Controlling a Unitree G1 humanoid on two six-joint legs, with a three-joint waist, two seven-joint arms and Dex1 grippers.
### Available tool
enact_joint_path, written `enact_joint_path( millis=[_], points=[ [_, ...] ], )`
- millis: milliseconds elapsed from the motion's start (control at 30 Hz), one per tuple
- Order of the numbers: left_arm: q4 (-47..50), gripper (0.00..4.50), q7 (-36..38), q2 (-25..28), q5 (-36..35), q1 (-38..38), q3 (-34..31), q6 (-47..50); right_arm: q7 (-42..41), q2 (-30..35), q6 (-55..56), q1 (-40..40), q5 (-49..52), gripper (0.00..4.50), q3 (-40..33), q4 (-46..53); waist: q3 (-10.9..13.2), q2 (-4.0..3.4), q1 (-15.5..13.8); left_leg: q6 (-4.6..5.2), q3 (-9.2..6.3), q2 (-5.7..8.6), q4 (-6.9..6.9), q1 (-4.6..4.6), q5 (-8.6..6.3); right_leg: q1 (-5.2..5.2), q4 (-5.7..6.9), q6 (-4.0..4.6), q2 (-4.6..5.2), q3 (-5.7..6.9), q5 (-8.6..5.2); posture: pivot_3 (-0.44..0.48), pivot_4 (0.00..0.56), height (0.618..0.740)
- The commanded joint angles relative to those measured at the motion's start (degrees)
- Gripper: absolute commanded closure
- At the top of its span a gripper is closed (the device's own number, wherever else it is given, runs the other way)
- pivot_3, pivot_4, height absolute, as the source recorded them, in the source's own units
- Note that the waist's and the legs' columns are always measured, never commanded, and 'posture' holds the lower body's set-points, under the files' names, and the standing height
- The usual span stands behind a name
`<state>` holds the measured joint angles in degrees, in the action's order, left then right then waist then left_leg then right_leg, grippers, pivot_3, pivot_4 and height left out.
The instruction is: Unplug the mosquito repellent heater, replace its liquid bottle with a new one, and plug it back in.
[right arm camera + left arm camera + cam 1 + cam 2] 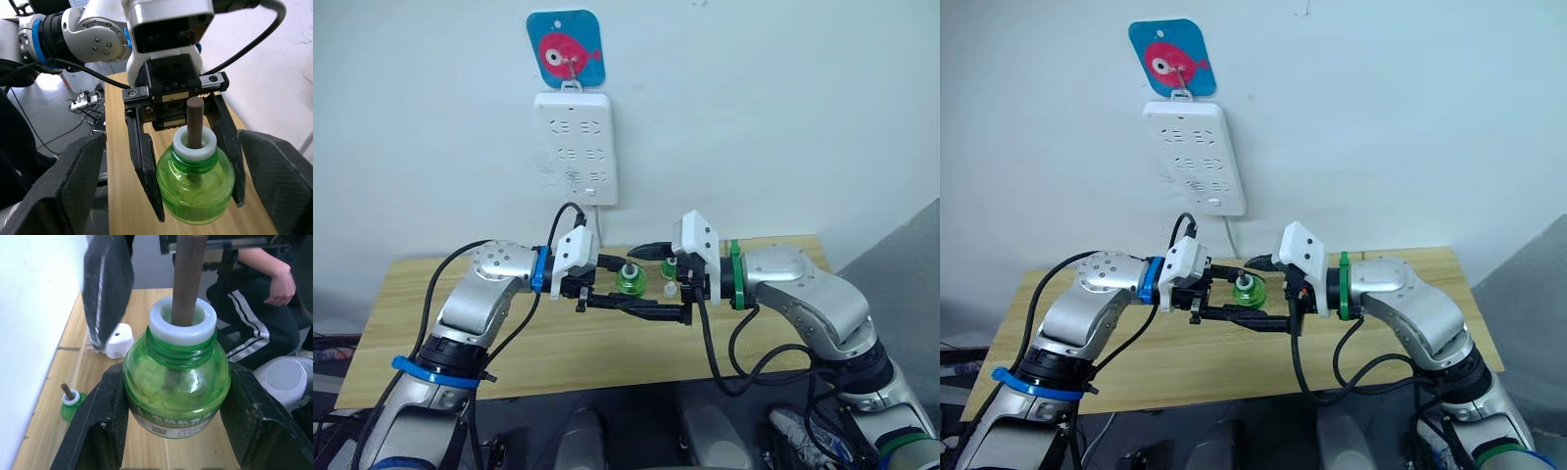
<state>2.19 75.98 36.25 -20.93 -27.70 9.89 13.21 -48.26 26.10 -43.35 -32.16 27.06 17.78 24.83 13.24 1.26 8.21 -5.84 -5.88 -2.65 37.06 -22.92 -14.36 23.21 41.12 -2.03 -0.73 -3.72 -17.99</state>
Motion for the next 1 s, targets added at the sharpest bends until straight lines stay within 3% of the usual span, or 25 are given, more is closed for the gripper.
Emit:
enact_joint_path(
  millis=[33, 233, 267, 567, 800, 900, 1000],
  points=[
    [2.41, 2.24, 0.53, 0.13, -0.63, -0.66, -0.02, -0.08, 0.73, -0.71, 2.06, -0.4, -1.34, 1.28, 0.45, 0.02, 0.0, 0.0, 0.25, 0.0, 0.01, 0.0, 0.0, 0.01, 0.0, 0.0, 0.0, 0.0, 0.0, -0.01, 0.0, -0.175, 0.151, 0.725],
    [2.91, 2.24, 0.63, 0.36, -0.7, -0.15, -0.31, 0.16, -0.09, -0.58, 3.36, -0.33, -1.59, 3.54, 0.42, -0.76, -0.02, 0.0, 0.27, 0.0, -0.01, 0.0, 0.0, 0.0, 0.0, 0.0, 0.01, 0.0, 0.0, 0.01, 0.0, -0.17, 0.15, 0.725],
    [3.1, 2.24, 0.68, 0.41, -0.86, 0.01, -0.36, 0.38, -0.16, -0.49, 3.66, -0.32, -1.74, 3.69, 0.44, -0.85, -0.01, 0.0, 0.27, 0.0, 0.0, 0.0, 0.0, 0.0, 0.0, 0.0, 0.01, 0.0, 0.0, 0.0, 0.0, -0.169, 0.15, 0.725],
    [4.86, 2.24, 0.2, 0.75, -3.79, 0.7, -1.5, 5.65, -0.26, -0.68, 3.08, -0.79, -0.16, 3.69, -1.98, -1.37, -0.02, 0.0, 0.27, -0.01, -0.02, 0.0, 0.02, 0.0, 0.01, 0.0, 0.03, 0.0, 0.0, 0.01, 0.0, -0.169, 0.148, 0.725],
    [3.69, 0.02, -2.29, 1.66, -2.89, 2.12, -2.91, 7.16, 1.94, -2.19, -2.88, -0.1, 8.7, 3.69, -10.21, -0.51, -0.04, -0.01, 0.24, -0.01, -0.02, 0.0, 0.02, 0.01, 0.01, 0.0, 0.06, 0.0, 0.0, 0.01, 0.01, -0.169, 0.155, 0.725],
    [6.42, 0.0, -2.22, 3.13, -6.98, 4.2, -4.31, 13.89, 7.45, -5.78, -8.54, -0.15, 16.57, 3.69, -17.47, -1.15, -0.05, -0.01, 0.4, 0.0, -0.01, -0.03, 0.01, 0.01, 0.01, 0.0, 0.08, 0.0, 0.0, -0.01, 0.01, -0.165, 0.159, 0.725],
    [9.32, 0.0, -6.79, 1.35, -13.19, 5.14, -7.7, 21.59, 13.11, -8.97, -13.68, 0.02, 24.11, 3.69, -22.97, -1.44, -0.05, -0.01, 0.32, 0.0, -0.06, -0.03, 0.0, 0.0, 0.0, 0.0, 0.09, 0.0, 0.0, 0.02, 0.01, -0.163, 0.16, 0.725]
  ],
)
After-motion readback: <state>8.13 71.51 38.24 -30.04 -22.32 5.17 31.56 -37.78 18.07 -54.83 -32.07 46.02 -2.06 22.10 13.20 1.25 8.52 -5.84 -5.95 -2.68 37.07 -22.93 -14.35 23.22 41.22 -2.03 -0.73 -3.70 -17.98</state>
